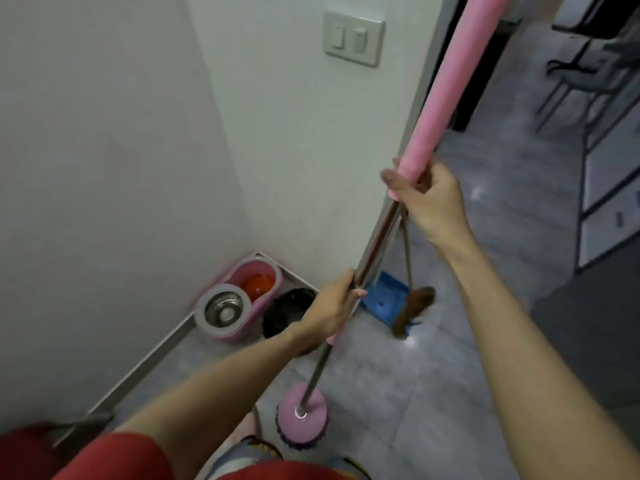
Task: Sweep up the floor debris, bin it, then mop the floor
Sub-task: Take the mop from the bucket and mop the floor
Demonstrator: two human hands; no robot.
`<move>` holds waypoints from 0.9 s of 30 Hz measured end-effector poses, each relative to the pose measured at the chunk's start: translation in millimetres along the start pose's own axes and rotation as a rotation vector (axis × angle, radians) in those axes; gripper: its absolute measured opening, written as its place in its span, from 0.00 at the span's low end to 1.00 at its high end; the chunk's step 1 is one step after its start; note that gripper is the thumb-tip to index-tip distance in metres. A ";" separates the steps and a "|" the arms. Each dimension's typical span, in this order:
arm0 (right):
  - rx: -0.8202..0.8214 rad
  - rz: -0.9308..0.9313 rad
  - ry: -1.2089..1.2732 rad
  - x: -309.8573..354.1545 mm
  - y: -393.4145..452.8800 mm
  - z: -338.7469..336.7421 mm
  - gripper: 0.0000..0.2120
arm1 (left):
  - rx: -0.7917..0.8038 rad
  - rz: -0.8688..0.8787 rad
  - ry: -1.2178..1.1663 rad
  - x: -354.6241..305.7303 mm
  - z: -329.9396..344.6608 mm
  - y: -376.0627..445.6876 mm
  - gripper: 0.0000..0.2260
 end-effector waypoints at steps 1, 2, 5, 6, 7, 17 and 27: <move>0.077 0.022 -0.078 -11.7 1.6 27.4 0.23 | -0.036 -0.018 0.011 13.6 -21.3 -2.6 0.08; 0.134 0.033 -0.129 -22.0 3.2 54.1 0.21 | -0.068 -0.044 0.022 26.5 -43.3 -4.7 0.07; 0.174 -0.011 -0.219 -32.3 17.8 130.9 0.18 | -0.141 -0.120 0.026 67.6 -107.3 -7.4 0.05; 0.189 -0.031 -0.236 -31.4 25.6 157.0 0.19 | -0.169 -0.129 0.024 82.7 -127.6 -7.9 0.05; 0.212 -0.047 -0.253 -29.5 33.8 183.1 0.19 | -0.193 -0.138 0.025 98.5 -147.2 -7.4 0.07; 0.311 -0.096 -0.315 -47.6 87.1 371.2 0.16 | -0.240 -0.314 -0.050 235.8 -283.7 33.9 0.03; 0.407 0.007 -0.303 -118.0 150.9 440.3 0.14 | -0.186 -0.526 -0.028 312.0 -328.5 95.9 0.07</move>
Point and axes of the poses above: each hand's wrist, its own y-axis towards the middle knuckle, its own z-axis out of the palm, x = y × z, the point moved 3 cm from there along y, towards the middle knuckle, and after that the axes turned 10 degrees about y, right-handed, at the moved point
